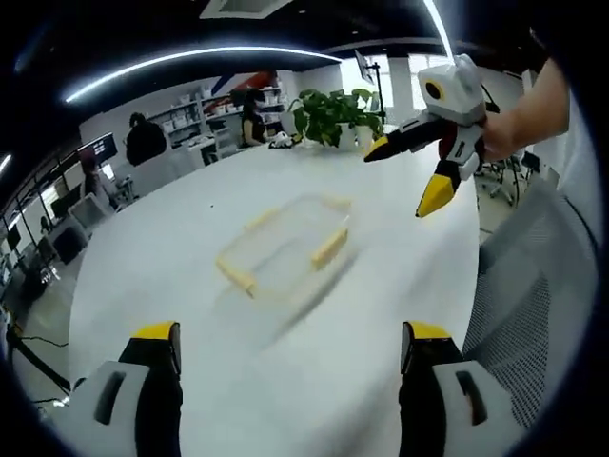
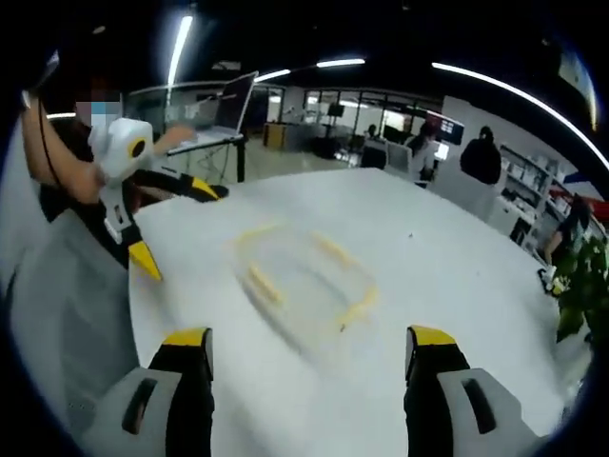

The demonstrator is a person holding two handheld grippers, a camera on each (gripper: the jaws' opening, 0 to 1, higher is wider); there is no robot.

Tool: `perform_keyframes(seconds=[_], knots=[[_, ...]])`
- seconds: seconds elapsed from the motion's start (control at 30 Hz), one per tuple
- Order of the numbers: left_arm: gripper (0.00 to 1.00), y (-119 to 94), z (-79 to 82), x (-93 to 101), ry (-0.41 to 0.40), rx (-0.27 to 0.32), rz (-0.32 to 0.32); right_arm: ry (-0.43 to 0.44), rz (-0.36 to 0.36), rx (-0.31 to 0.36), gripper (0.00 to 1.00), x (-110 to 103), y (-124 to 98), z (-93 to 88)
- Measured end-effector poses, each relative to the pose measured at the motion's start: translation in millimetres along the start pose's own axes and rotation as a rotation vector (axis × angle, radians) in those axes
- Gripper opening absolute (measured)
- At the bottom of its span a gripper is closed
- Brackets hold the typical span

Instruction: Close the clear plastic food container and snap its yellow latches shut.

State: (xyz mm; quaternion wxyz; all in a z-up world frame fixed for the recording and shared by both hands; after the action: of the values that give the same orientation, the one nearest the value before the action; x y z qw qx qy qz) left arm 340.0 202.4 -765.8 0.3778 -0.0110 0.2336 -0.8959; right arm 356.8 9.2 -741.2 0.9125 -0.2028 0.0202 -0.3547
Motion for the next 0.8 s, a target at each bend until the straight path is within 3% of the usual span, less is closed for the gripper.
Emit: perform_keyframes(seconds=[0.37,0.8], knots=[[0.99,-13.0,-9.2,9.3,-0.037,0.012,0.001,0.019,-0.044,0.013,0.83,-3.0,-19.2,-11.8],[0.99,-37.3,-18.8,2.1,-0.098,0.016,0.055,0.041,-0.07,0.027,0.83,-12.7,-40.2,-22.7]])
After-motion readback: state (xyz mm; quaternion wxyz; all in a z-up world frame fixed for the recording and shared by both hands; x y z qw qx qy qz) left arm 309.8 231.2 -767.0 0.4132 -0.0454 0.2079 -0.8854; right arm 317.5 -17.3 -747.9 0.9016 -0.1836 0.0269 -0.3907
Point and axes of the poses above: the point that each gripper's makers call its tool centre point, and the gripper's own axes: y roughly forward along the fingers, x roughly to its right, z roughly out of its top, the point moved 1 cm from there along -y, roughly backward along the fingers, and after that the axes turned 9 degrees about x, right-handed, at the moved point
